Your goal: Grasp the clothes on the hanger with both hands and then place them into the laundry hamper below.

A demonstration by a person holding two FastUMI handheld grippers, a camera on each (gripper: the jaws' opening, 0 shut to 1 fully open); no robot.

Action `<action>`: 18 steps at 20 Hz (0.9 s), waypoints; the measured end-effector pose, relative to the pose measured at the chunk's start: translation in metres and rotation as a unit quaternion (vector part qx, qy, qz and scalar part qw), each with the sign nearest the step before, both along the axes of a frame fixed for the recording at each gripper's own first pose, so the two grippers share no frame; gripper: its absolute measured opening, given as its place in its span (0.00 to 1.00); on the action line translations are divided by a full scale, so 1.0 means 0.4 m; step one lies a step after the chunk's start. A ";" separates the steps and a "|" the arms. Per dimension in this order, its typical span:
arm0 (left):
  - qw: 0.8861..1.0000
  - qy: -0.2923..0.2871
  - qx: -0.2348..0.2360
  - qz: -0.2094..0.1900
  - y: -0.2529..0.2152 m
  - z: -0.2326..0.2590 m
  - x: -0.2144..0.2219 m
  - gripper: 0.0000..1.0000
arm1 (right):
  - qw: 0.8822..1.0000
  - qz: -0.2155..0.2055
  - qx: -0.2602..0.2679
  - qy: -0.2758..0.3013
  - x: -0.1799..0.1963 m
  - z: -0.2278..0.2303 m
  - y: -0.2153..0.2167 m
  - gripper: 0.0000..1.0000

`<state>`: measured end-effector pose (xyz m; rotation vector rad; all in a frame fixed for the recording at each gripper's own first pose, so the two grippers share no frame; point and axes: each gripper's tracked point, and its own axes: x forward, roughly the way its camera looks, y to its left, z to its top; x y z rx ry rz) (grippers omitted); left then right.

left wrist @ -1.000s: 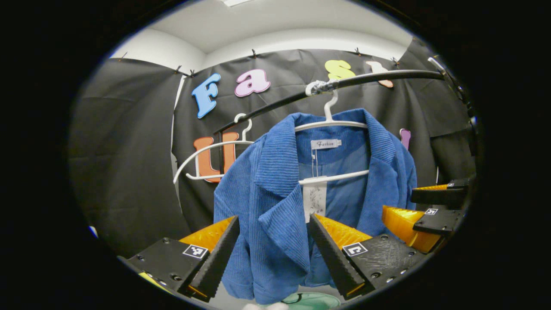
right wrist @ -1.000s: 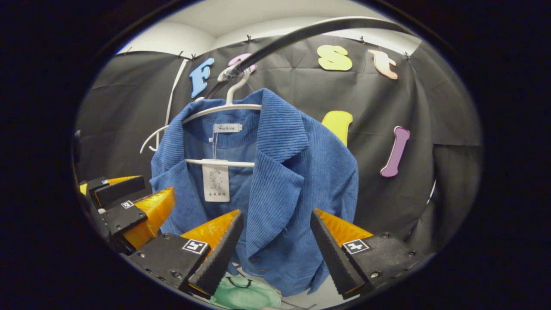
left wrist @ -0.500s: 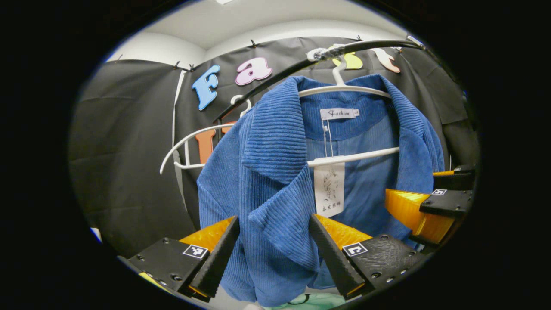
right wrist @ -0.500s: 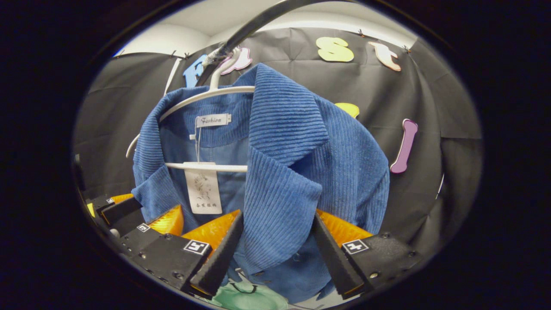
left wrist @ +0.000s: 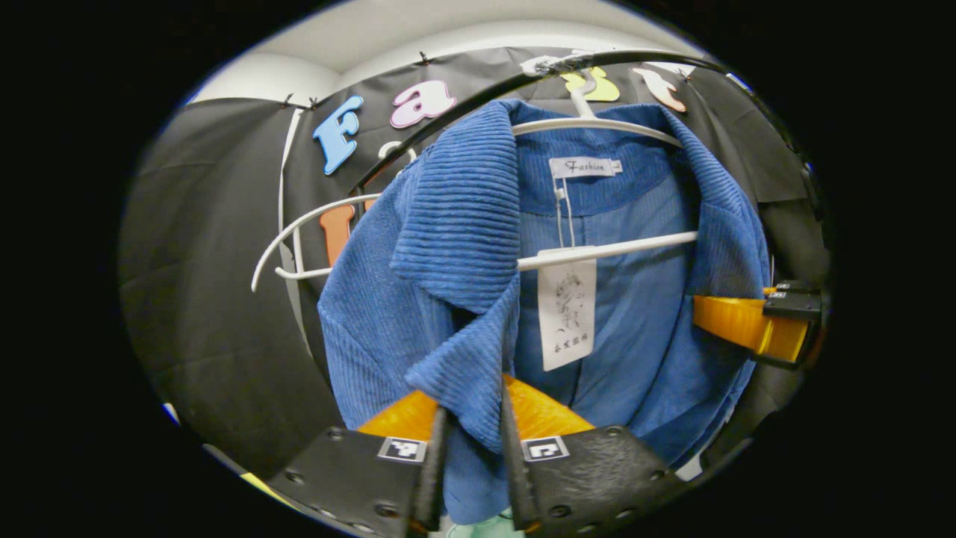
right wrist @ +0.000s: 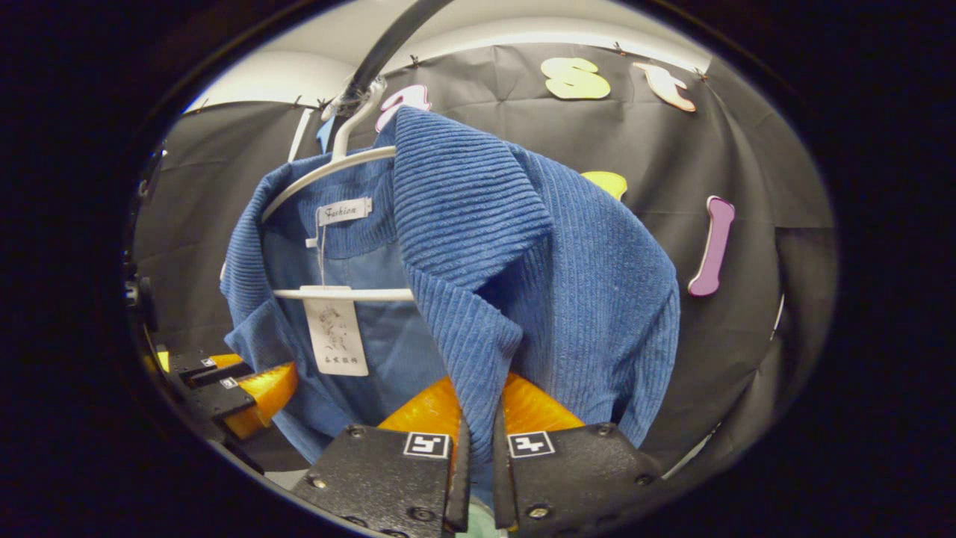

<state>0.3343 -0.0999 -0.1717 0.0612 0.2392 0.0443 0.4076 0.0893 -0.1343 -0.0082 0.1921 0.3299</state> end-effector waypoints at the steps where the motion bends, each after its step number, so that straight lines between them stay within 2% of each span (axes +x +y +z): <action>1: 1.000 0.000 0.005 0.011 0.016 -0.001 0.009 0.24 | 1.000 0.009 -0.002 0.001 0.002 -0.004 0.000 0.14; 3: 1.000 0.000 0.008 0.014 0.030 0.000 0.012 0.10 | 1.000 0.028 -0.002 0.001 0.005 -0.001 -0.005 0.10; 5: 1.000 -0.004 0.006 0.019 0.044 0.006 0.002 0.11 | 0.999 0.044 0.001 0.001 0.001 -0.001 -0.008 0.08; 6: 1.000 -0.005 0.008 0.026 0.058 0.005 0.006 0.00 | 0.999 0.049 0.001 0.001 0.005 0.000 -0.016 0.07; 7: 1.000 -0.008 0.008 0.025 0.059 0.008 0.004 0.02 | 0.998 0.058 0.004 0.001 0.007 -0.005 -0.021 0.07; 9: 0.999 -0.012 0.015 0.033 0.083 0.014 -0.002 0.00 | 0.998 0.065 0.016 0.004 0.011 -0.001 -0.045 0.07; 14: 0.997 -0.023 0.000 0.076 0.169 0.045 -0.010 0.00 | 0.996 0.076 0.042 -0.008 0.034 0.024 -0.122 0.06; 18: 0.995 -0.031 0.001 0.093 0.223 0.076 -0.011 0.00 | 0.990 0.111 0.084 -0.007 0.027 0.054 -0.152 0.06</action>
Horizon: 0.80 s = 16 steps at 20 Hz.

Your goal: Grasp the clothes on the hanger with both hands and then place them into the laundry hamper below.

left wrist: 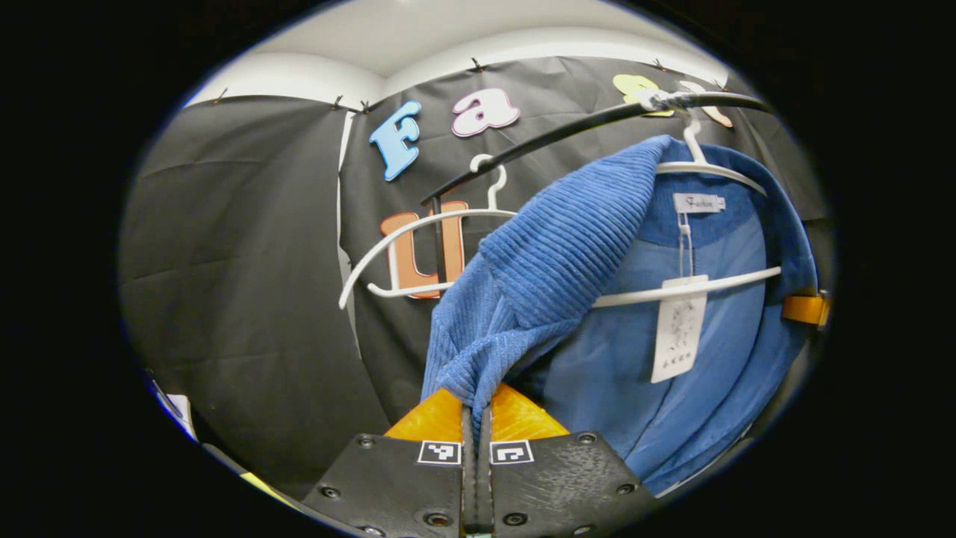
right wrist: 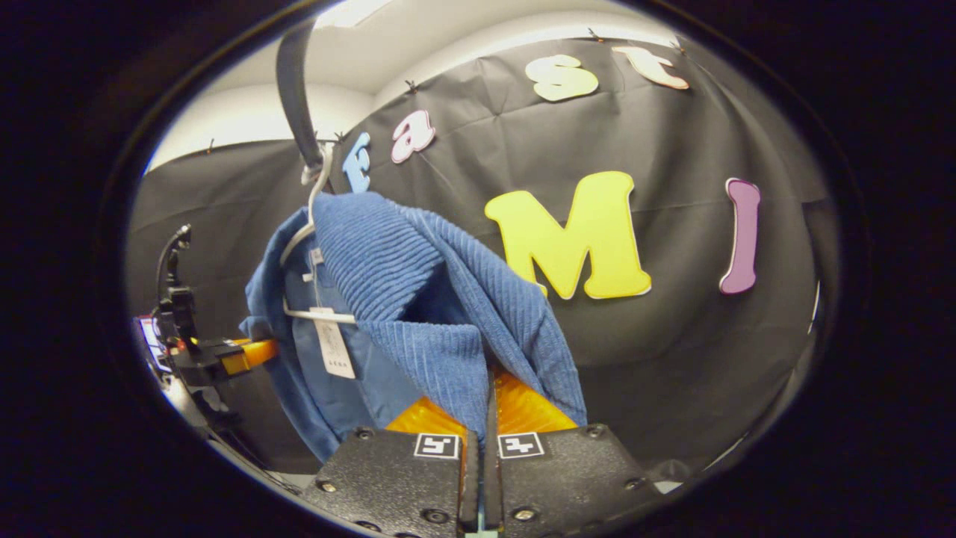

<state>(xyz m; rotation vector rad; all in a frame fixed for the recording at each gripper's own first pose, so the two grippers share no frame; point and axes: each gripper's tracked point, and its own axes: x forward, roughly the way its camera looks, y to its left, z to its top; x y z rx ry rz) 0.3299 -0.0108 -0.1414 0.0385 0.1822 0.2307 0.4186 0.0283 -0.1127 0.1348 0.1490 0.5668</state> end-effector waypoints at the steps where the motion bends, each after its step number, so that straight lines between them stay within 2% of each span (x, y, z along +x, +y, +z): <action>1: 1.000 -0.002 0.002 0.002 0.010 0.011 0.000 0.00 | 1.000 0.012 0.012 0.001 -0.006 0.011 0.003 0.06; 5: 1.000 -0.012 0.006 0.015 0.044 0.051 0.005 0.00 | 0.999 0.014 0.053 0.002 -0.002 0.052 -0.020 0.06; 6: 1.000 -0.015 0.006 0.019 0.050 0.064 0.008 0.03 | 0.998 0.011 0.061 0.001 -0.001 0.065 -0.027 0.06; 7: 1.000 -0.020 0.005 0.023 0.061 0.078 0.006 0.00 | 0.997 0.016 0.075 0.000 -0.005 0.086 -0.028 0.06; 8: 0.999 -0.027 0.005 0.027 0.070 0.096 0.007 0.03 | 0.996 0.014 0.083 -0.003 -0.006 0.103 -0.034 0.06; 9: 0.999 -0.034 0.005 0.030 0.079 0.117 0.014 0.00 | 0.996 0.012 0.082 -0.011 -0.006 0.116 -0.043 0.06; 12: 0.998 -0.054 0.012 0.038 0.109 0.173 0.038 0.00 | 0.996 0.002 0.086 -0.030 0.003 0.161 -0.065 0.06; 13: 0.997 -0.058 0.012 0.039 0.118 0.187 0.044 0.03 | 0.995 0.004 0.089 -0.035 0.003 0.178 -0.069 0.06; 16: 0.997 -0.067 0.006 0.044 0.123 0.228 0.048 0.00 | 0.994 0.007 0.096 -0.046 0.002 0.216 -0.082 0.06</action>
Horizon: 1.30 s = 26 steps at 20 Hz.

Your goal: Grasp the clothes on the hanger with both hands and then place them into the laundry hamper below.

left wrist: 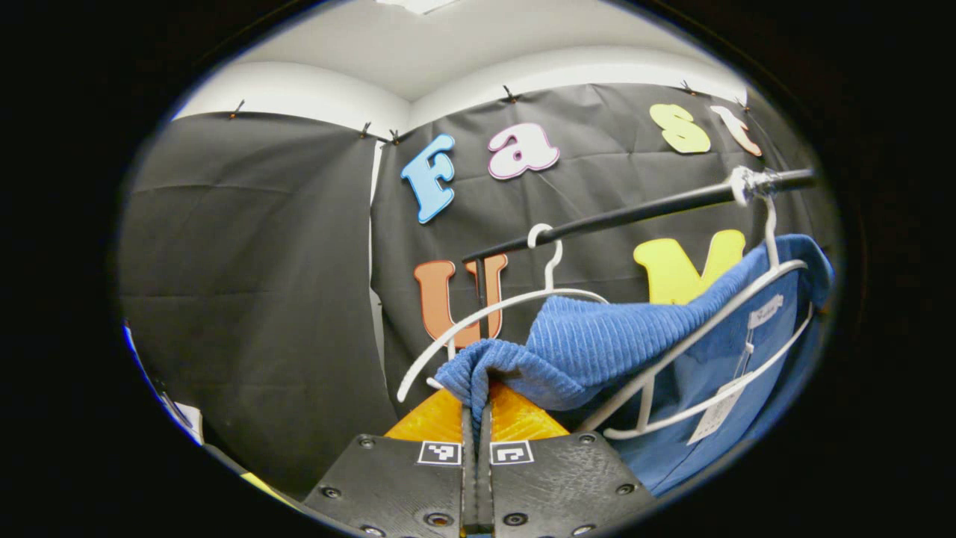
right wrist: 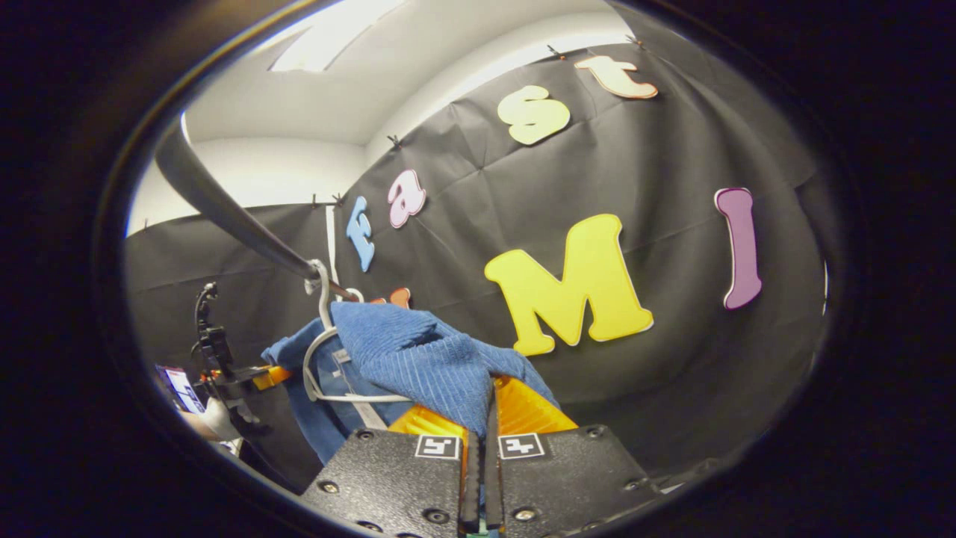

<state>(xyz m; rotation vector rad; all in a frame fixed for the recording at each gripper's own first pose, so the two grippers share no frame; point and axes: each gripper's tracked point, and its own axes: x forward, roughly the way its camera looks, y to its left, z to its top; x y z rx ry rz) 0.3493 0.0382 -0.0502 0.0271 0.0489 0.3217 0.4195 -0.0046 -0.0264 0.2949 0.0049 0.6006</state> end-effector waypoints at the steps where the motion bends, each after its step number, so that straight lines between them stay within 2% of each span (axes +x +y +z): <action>1: 1.000 -0.002 -0.003 -0.002 0.001 0.008 0.009 0.00 | 1.000 -0.003 0.000 -0.006 0.002 0.011 -0.007 0.06; 5: 1.000 -0.003 -0.003 -0.004 0.001 0.016 0.025 0.00 | 1.000 0.010 0.015 -0.006 -0.005 0.045 -0.007 0.06; 10: 1.000 -0.017 -0.013 -0.006 -0.001 0.059 0.031 0.00 | 1.000 0.006 0.025 -0.017 0.003 0.104 -0.009 0.06; 12: 1.000 -0.021 -0.012 -0.007 -0.001 0.081 0.038 0.03 | 0.999 -0.004 0.030 -0.026 0.016 0.134 -0.020 0.06; 13: 1.000 -0.022 -0.014 -0.007 0.002 0.084 0.044 0.00 | 0.999 -0.015 0.038 -0.031 0.024 0.152 -0.030 0.06; 15: 1.000 -0.023 -0.015 -0.012 0.008 0.102 0.056 0.00 | 0.998 -0.032 0.044 -0.042 0.039 0.188 -0.040 0.06; 19: 1.000 -0.012 -0.008 -0.022 0.024 0.102 0.079 0.00 | 0.994 -0.088 -0.007 -0.065 0.083 0.194 -0.069 0.06; 21: 0.999 0.002 -0.014 -0.029 0.031 0.080 0.090 0.00 | 0.991 -0.114 -0.027 -0.057 0.100 0.175 -0.079 0.05; 24: 0.998 0.020 -0.041 -0.046 0.019 0.045 0.106 0.00 | 0.982 -0.162 -0.089 -0.038 0.131 0.114 -0.106 0.06; 25: 0.998 0.020 -0.049 -0.046 0.018 0.039 0.106 0.03 | 0.982 -0.160 -0.094 -0.028 0.136 0.101 -0.095 0.06; 26: 0.997 0.023 -0.056 -0.045 0.024 0.026 0.106 0.00 | 0.984 -0.155 -0.086 -0.015 0.138 0.089 -0.087 0.06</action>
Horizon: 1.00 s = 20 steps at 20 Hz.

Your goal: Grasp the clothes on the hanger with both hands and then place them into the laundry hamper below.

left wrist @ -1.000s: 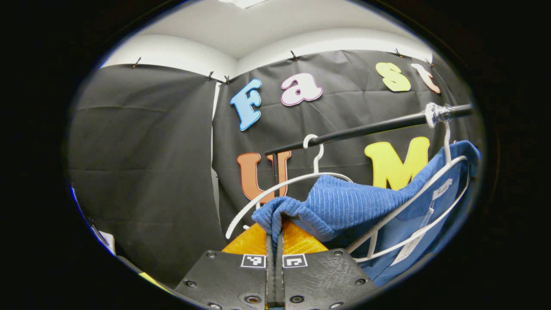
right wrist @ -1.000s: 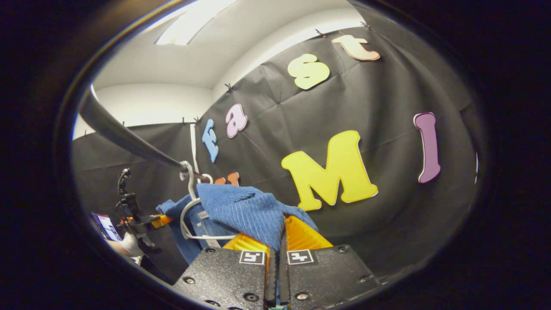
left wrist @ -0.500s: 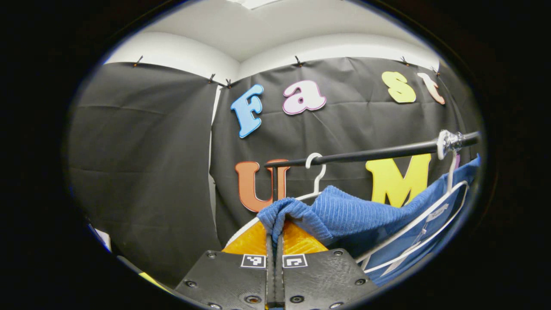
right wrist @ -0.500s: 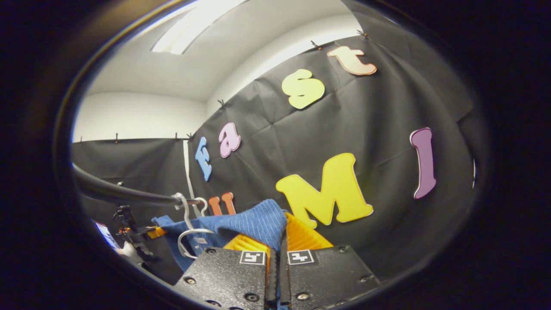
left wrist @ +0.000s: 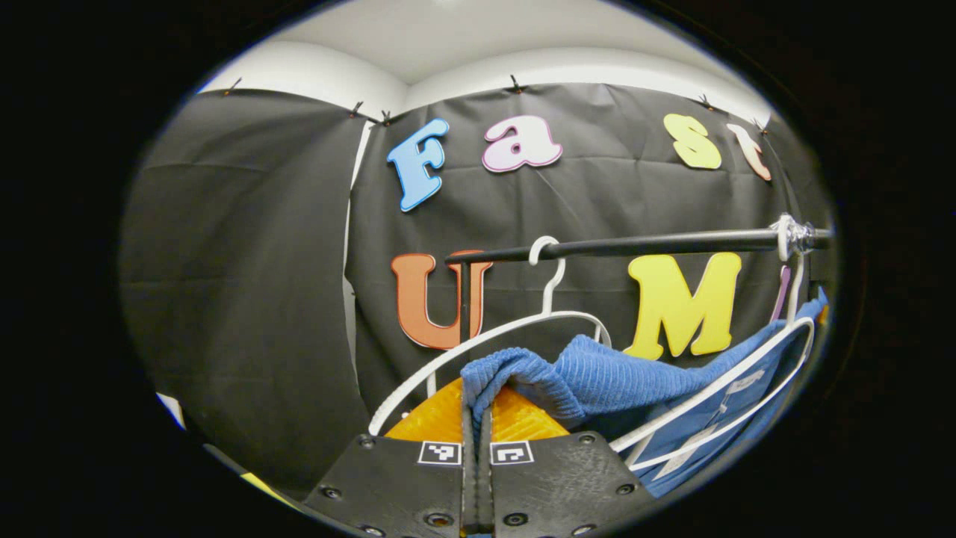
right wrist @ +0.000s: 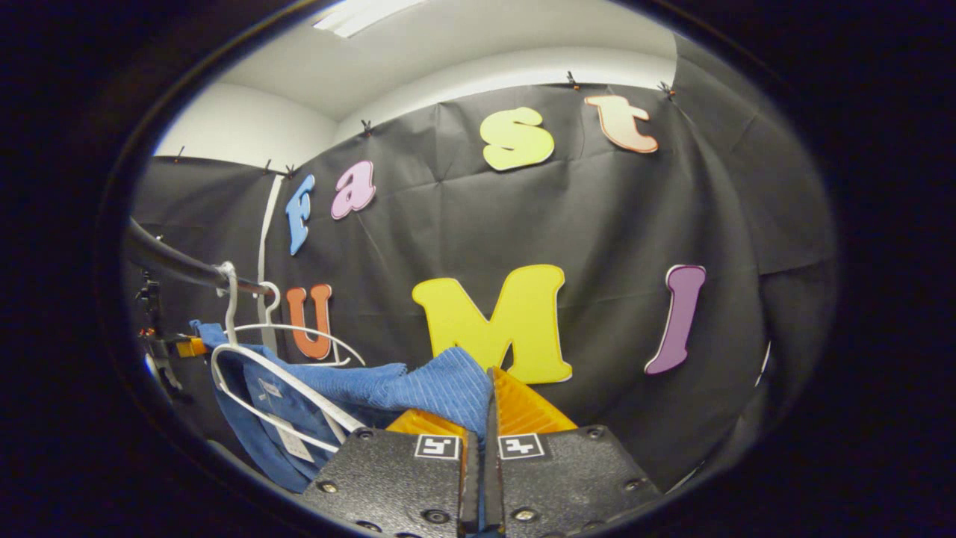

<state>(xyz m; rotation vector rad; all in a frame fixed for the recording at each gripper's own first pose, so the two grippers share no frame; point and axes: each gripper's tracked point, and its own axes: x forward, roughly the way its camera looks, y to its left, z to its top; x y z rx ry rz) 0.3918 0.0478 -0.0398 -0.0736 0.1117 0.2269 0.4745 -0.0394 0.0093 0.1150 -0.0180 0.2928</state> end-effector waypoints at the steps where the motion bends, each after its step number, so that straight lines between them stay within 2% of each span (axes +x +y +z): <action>1: 1.000 0.007 -0.008 -0.002 0.002 -0.014 0.002 0.00 | 1.000 0.005 0.012 0.019 0.008 -0.021 0.007 0.06; 5: 0.997 0.039 -0.070 -0.018 -0.002 -0.088 0.002 0.01 | 0.996 0.007 0.037 0.080 0.029 -0.110 0.010 0.06; 6: 0.996 0.043 -0.073 -0.016 0.003 -0.104 0.002 0.03 | 0.996 0.010 0.035 0.085 0.026 -0.123 0.017 0.06; 9: 0.995 0.063 -0.075 -0.013 0.016 -0.158 -0.019 0.00 | 0.994 0.013 0.028 0.100 0.021 -0.171 0.029 0.06; 13: 0.990 0.093 -0.101 -0.015 0.011 -0.239 -0.040 0.00 | 0.988 0.022 0.052 0.146 0.023 -0.265 0.034 0.06; 20: 0.987 0.139 -0.077 -0.015 0.003 -0.373 -0.106 0.00 | 0.981 0.013 0.019 0.190 -0.027 -0.425 0.035 0.06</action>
